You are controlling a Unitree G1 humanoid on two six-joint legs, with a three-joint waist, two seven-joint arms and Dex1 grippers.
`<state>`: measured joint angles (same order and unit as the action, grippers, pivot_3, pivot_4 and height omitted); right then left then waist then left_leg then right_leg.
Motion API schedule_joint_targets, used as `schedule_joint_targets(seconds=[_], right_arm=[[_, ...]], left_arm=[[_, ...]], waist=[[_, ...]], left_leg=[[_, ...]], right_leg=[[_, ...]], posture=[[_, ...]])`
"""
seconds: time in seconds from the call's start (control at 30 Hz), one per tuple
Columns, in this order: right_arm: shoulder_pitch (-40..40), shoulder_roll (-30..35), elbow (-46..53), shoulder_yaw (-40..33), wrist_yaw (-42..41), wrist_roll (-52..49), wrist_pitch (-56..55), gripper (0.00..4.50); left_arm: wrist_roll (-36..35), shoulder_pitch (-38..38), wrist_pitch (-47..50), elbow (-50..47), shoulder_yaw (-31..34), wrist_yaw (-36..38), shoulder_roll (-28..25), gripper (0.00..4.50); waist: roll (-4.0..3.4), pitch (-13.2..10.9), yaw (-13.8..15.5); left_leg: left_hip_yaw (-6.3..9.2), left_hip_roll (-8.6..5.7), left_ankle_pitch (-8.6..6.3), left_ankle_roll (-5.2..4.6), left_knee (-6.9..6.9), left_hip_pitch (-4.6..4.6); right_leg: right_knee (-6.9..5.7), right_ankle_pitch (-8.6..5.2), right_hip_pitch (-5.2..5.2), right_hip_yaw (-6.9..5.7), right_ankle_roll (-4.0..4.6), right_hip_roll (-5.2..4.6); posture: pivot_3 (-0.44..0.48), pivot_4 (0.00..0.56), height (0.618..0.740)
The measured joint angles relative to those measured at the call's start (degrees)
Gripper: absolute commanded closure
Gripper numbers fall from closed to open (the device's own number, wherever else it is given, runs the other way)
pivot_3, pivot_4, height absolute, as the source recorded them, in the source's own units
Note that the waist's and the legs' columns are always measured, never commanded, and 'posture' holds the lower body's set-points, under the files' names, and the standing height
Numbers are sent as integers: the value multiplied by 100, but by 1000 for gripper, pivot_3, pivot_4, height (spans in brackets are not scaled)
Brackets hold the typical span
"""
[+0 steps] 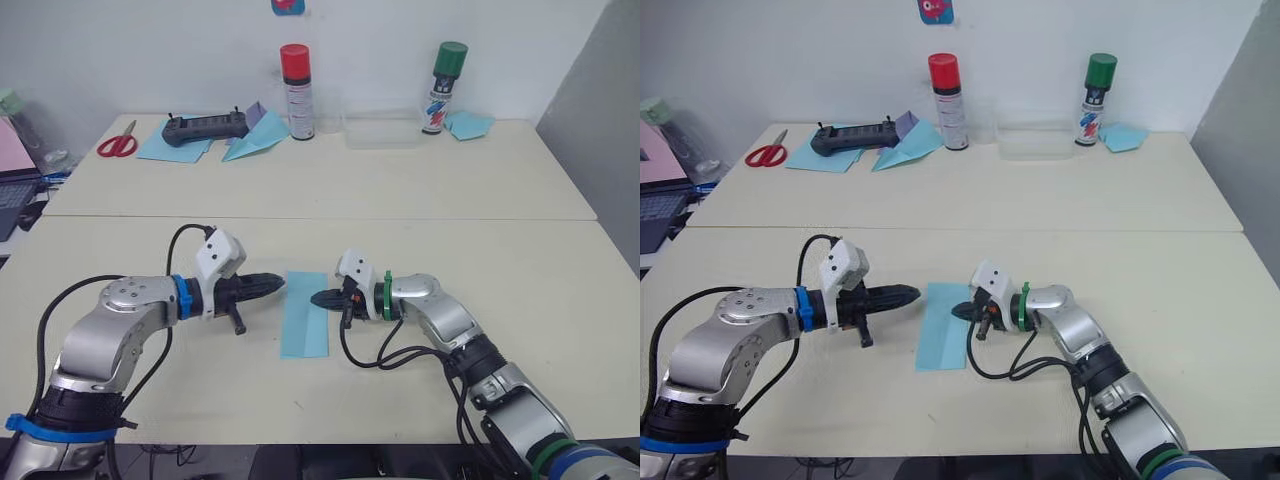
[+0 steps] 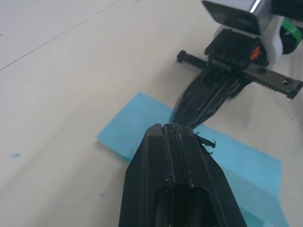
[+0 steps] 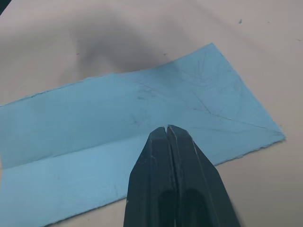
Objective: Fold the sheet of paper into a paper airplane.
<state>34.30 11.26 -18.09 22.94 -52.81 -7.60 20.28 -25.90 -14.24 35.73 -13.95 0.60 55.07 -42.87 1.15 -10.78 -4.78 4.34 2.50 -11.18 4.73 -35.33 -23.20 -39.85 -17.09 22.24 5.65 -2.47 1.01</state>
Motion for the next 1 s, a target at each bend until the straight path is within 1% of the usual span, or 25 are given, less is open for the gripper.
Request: schedule_joint_targets(seconds=[0.1,0.3,0.5,0.6,0.7,0.8,0.9,1.0], right_arm=[[-11,0,5,0,4,2,-22,4479],[-60,-3,44,-44,57,-1,-55,4479],[-54,-75,-141,-300,294,-15,-172,4479],[73,-148,-380,-354,330,1,-252,4479],[255,-277,-818,-383,444,53,-478,4479],[498,-417,-1455,-472,736,161,-857,4479],[696,-461,-1944,-614,1073,234,-1199,4479],[781,-462,-2212,-645,1253,319,-1508,4479]], left_arm=[[163,133,-27,1,-370,-89,169,4500],[721,294,-464,148,-880,-128,168,4500],[1076,306,-1110,441,-1025,74,122,4500],[1131,289,-1308,547,-1049,154,122,4500],[1247,258,-1493,669,-1102,190,122,4500],[1315,255,-1630,772,-1149,182,135,4500],[1316,292,-1655,779,-1152,189,137,4500],[1315,344,-1679,776,-1151,198,139,4500]], waist=[[0,0,0],[1,0,8],[1,0,9],[2,0,9],[2,4,4],[4,15,2],[8,22,2],[7,31,2]], left_leg=[[-1,0,0,0,6,1],[-1,0,1,1,14,4],[-5,0,1,1,31,3],[-5,0,1,1,34,4],[-8,0,1,1,37,31],[-8,1,1,0,37,48],[-9,0,2,0,35,51],[-9,-1,2,0,36,49]], right_leg=[[3,0,0,2,0,0],[8,-1,1,2,2,0],[32,-1,-1,3,2,-1],[37,-1,-3,2,2,-2],[40,-1,-25,6,2,-3],[40,-16,-41,7,29,-3],[46,-18,-48,10,33,-6],[51,-17,-52,10,32,-7]], posture=[[0,150,740],[0,150,740],[0,150,740],[0,150,740],[0,150,740],[0,150,740],[0,150,740],[0,150,740]])
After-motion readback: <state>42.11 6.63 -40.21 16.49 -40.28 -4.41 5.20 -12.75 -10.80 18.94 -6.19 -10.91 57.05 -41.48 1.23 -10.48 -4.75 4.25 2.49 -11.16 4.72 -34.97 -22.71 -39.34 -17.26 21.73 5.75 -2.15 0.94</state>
